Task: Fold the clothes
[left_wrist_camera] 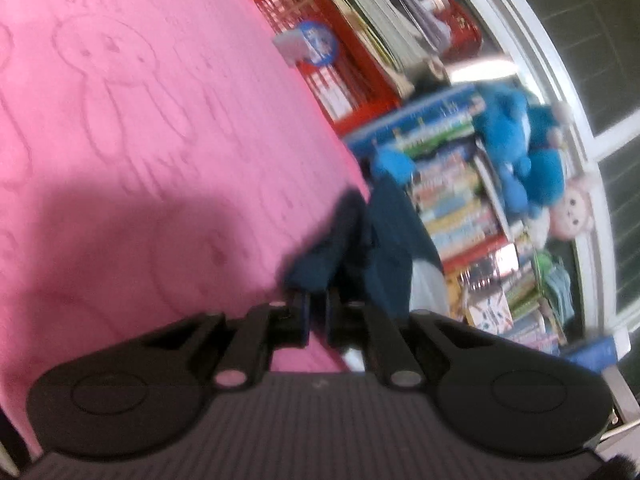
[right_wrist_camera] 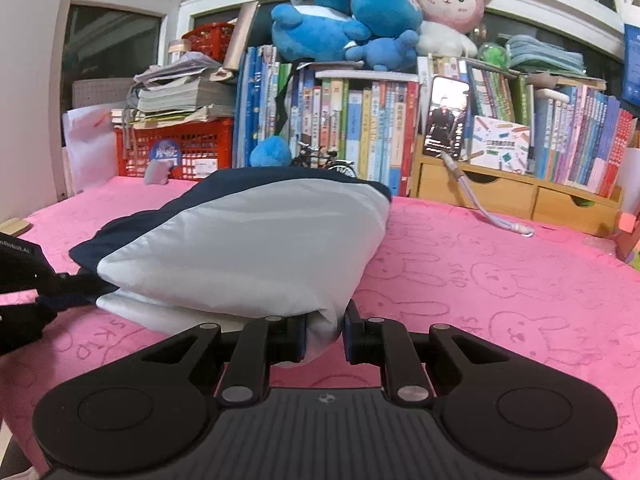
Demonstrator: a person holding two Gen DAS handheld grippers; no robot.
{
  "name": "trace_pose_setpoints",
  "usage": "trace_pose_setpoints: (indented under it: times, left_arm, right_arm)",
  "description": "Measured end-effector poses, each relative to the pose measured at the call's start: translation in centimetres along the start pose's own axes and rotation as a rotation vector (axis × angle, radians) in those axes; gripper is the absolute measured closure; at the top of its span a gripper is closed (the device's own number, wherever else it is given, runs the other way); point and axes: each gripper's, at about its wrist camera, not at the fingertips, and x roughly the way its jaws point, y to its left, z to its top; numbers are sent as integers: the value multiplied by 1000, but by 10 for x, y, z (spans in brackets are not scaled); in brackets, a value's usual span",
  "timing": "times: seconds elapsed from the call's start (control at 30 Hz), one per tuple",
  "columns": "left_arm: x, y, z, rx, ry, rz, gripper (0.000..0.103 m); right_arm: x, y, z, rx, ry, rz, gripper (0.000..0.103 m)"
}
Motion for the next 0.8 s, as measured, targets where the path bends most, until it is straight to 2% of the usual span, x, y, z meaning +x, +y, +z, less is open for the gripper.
trace_pose_setpoints:
  times: [0.1, 0.2, 0.23, 0.27, 0.3, 0.33, 0.43, 0.47, 0.53, 0.6, 0.73, 0.8]
  left_arm:
    - [-10, -11, 4, 115, -118, 135, 93]
    - [-21, -22, 8, 235, -240, 275, 98]
    - [-26, -19, 14, 219, -246, 266, 97]
    - [-31, -13, 21, 184, -218, 205, 96]
    - [-32, -9, 26, 152, -163, 112, 96]
    - [-33, -5, 31, 120, -104, 13, 89]
    - [-18, -5, 28, 18, 153, -281, 76]
    - [-13, -7, 23, -1, 226, -341, 73]
    - [0, -16, 9, -3, 332, -386, 66]
    - [13, -25, -6, 5, 417, -409, 64]
    - [41, -44, -27, 19, 522, -417, 64]
    - [50, -49, -32, 24, 520, -403, 64]
  right_arm:
    - [0, 6, -2, -32, -5, 4, 85]
    - [1, 6, -4, -44, -3, -13, 85]
    - [2, 5, -5, -41, 1, -17, 85]
    - [3, 4, -6, -31, 9, -9, 85]
    - [4, 3, -7, -30, 12, -3, 85]
    - [4, 4, -9, -41, 12, 0, 84]
    - [5, 7, -13, -71, 16, -3, 83]
    - [6, 9, -14, -88, 18, -8, 83]
    - [6, 12, -17, -128, 14, -22, 78]
    - [5, 16, -20, -167, 9, -32, 75]
    - [4, 17, -22, -190, -5, -42, 75]
    - [4, 16, -23, -187, -8, -41, 75]
